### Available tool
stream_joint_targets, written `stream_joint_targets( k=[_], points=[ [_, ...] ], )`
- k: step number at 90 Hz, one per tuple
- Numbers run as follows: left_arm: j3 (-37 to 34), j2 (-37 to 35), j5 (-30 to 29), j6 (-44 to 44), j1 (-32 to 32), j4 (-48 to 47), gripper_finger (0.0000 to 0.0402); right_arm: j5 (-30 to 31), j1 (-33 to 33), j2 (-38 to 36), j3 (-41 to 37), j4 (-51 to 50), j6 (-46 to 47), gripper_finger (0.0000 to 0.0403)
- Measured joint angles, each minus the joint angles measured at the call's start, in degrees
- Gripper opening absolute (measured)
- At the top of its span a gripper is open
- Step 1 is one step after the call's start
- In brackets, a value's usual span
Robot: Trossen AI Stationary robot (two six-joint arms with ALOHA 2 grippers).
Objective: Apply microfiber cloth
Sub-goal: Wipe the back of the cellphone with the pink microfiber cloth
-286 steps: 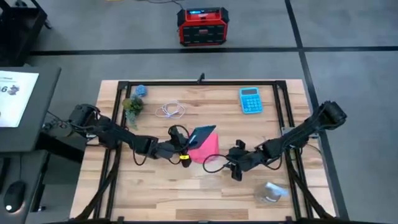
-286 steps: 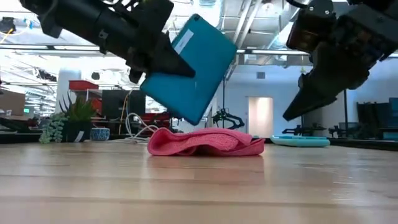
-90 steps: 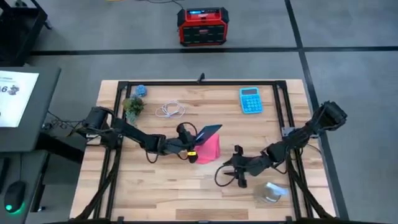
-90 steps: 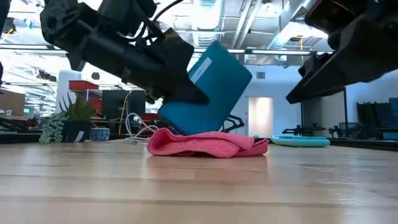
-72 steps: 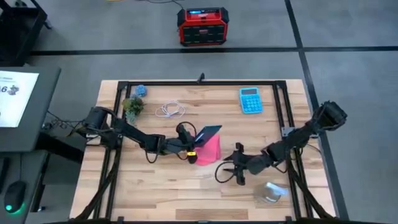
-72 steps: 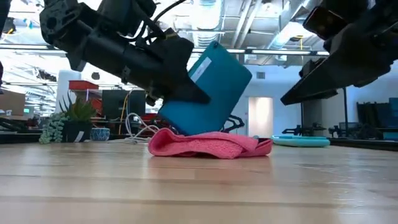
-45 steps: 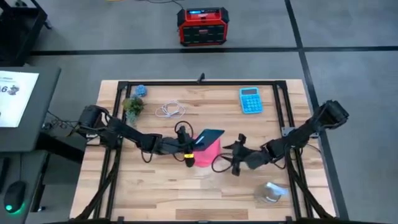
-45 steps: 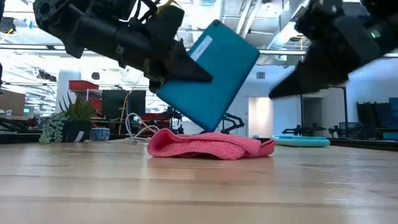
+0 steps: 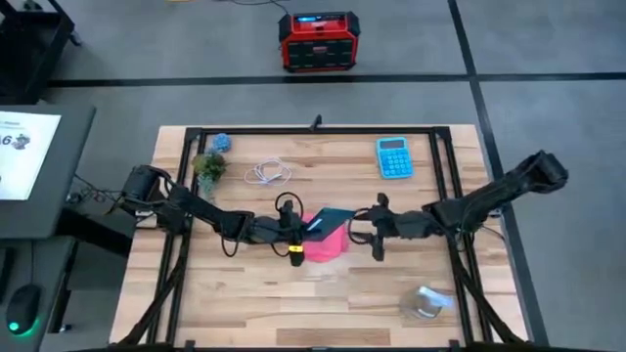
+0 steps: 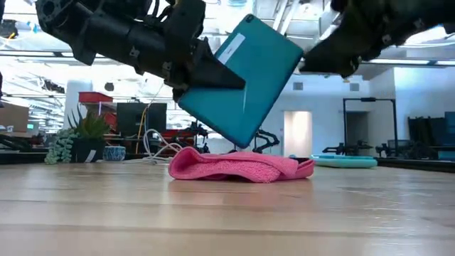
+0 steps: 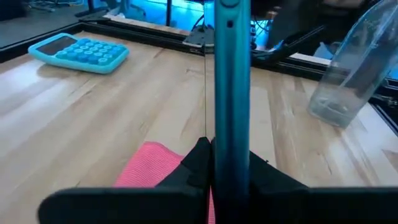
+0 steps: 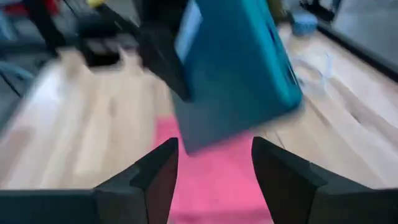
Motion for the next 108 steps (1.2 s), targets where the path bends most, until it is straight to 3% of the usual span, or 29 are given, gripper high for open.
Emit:
stream_joint_targets(
  k=[16,41,84,95,108],
  points=[
    [0.0,0.0,0.1,0.2,-0.1,0.5,0.0013,-1.1,-1.4,0.6,0.0,4.7,-2.1,0.0194],
    [0.1,0.0,1.9,1.5,-0.2,2.1,0.0013,-12.2,-4.7,0.6,0.0,12.3,-9.1,0.0183],
    [0.1,-0.1,2.0,3.0,-0.2,3.5,0.0013,-16.5,-6.8,0.6,2.2,13.6,-9.9,0.0016],
    [0.1,-0.1,1.9,2.9,-0.2,3.4,0.0013,-17.3,-6.8,0.6,2.3,13.5,-10.1,0.0022],
    [0.1,-0.1,1.7,2.7,-0.3,4.0,0.0013,-18.1,-7.2,0.7,2.4,15.3,-10.4,0.0094]
  ],
)
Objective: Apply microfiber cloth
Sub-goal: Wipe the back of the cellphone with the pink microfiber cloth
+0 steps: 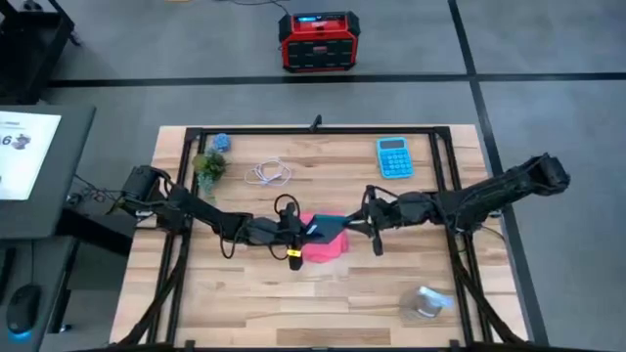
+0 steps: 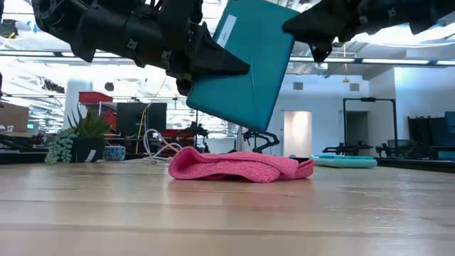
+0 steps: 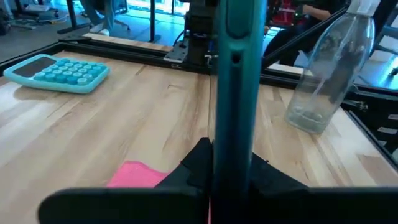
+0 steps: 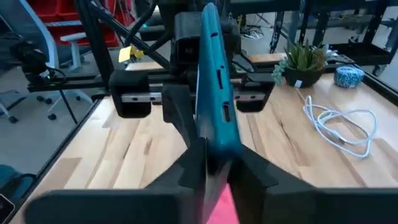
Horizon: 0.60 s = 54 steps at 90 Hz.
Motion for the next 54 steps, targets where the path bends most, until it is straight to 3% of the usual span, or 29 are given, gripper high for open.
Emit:
stream_joint_targets(
  k=[14,35,54],
  points=[
    [0.0,0.0,-0.5,-0.2,0.1,0.2,0.0013,0.0,-0.2,0.0,0.0,0.4,-0.4,0.0148],
    [0.0,0.0,-0.2,0.0,0.0,-0.5,0.0013,0.3,-0.4,3.6,0.7,2.5,-2.0,0.0106],
    [0.0,0.0,0.0,0.3,0.0,0.2,0.0013,-0.3,-0.2,3.7,3.2,0.3,-3.7,0.0111]
  ],
)
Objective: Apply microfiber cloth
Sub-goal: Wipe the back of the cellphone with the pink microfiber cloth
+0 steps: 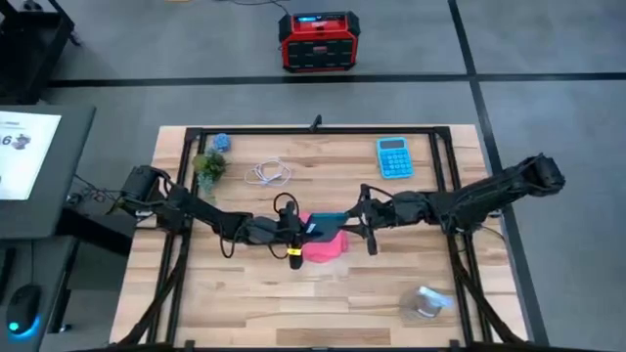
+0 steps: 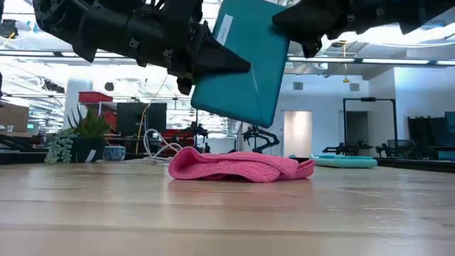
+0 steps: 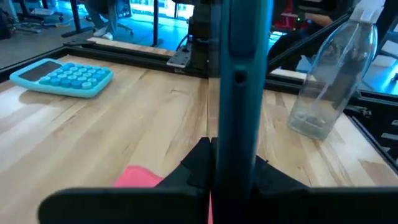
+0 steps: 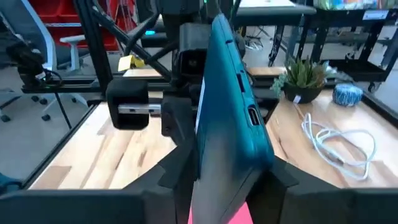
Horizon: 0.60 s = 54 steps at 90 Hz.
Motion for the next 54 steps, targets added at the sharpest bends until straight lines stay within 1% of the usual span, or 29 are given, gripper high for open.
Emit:
stream_joint_targets(
  k=[6,11,17,22,26,36,45,54],
  points=[
    [0.0,0.0,0.1,0.0,0.0,-0.1,0.0013,-0.1,0.0,0.0,1.2,-2.4,-0.7,0.0108],
    [0.0,0.0,0.1,0.0,0.0,-0.1,0.0013,0.0,0.0,0.0,2.1,-4.5,-0.8,0.0097],
    [0.0,0.0,0.2,0.1,0.0,-0.5,0.0013,0.0,0.0,0.2,2.7,-6.3,-0.8,0.0067],
    [0.0,0.0,0.2,0.4,-0.1,-0.9,0.0013,-0.1,0.0,0.4,3.0,-7.0,-0.6,0.0032],
    [0.0,0.0,0.3,1.0,-0.1,-0.9,0.0013,-0.1,0.1,0.4,3.2,-7.2,-0.5,0.0018],
    [0.0,0.0,0.4,2.0,-0.6,-0.6,0.0025,-0.2,0.0,0.1,3.2,-7.9,1.4,0.0016],
    [0.0,-1.0,0.4,3.0,-1.1,-2.4,0.0057,-0.1,0.0,-1.2,3.2,-11.6,2.1,0.0014],
    [0.1,-1.5,0.5,3.0,-1.6,-7.0,0.0090,-0.1,-0.1,-2.3,3.1,-12.9,2.3,0.0014]
  ],
)
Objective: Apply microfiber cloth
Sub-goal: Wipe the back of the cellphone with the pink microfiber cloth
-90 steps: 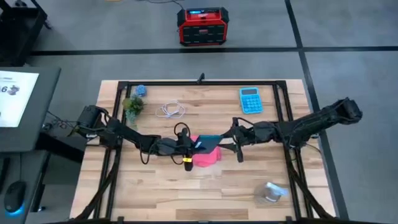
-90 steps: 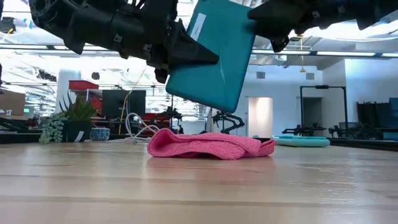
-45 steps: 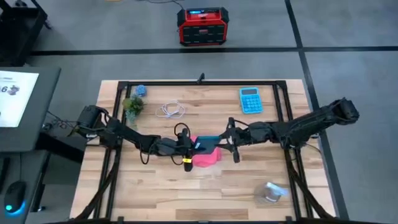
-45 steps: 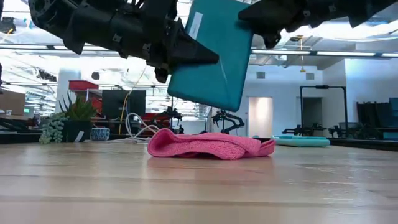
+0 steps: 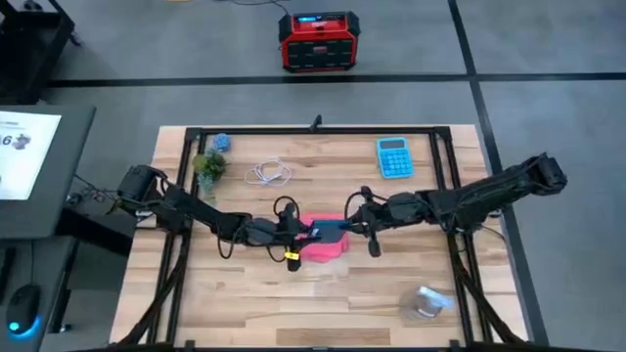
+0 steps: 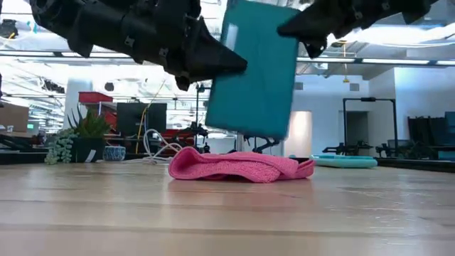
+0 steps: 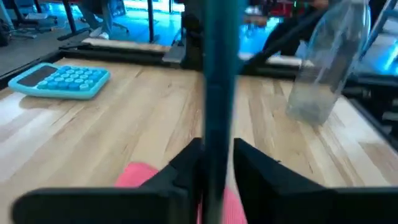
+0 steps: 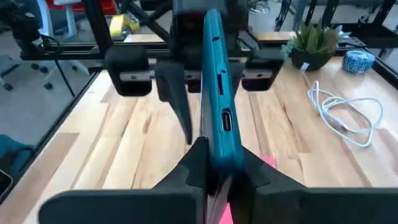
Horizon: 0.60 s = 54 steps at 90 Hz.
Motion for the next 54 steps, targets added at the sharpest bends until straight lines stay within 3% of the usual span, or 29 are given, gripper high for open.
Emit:
stream_joint_targets(
  k=[9,25,54],
  points=[
    [0.0,0.1,-0.1,-0.4,-0.8,-2.6,0.0108,-0.1,-0.3,-0.8,0.0,0.4,0.5,0.0014],
    [0.0,0.8,-1.1,0.5,-1.3,-3.3,0.0104,-0.6,-1.3,-0.7,0.0,0.6,1.6,0.0014],
    [-0.1,0.8,-5.5,1.7,-1.3,-3.0,0.0012,-0.4,-1.4,-0.7,0.0,2.6,0.6,0.0013]
  ],
)
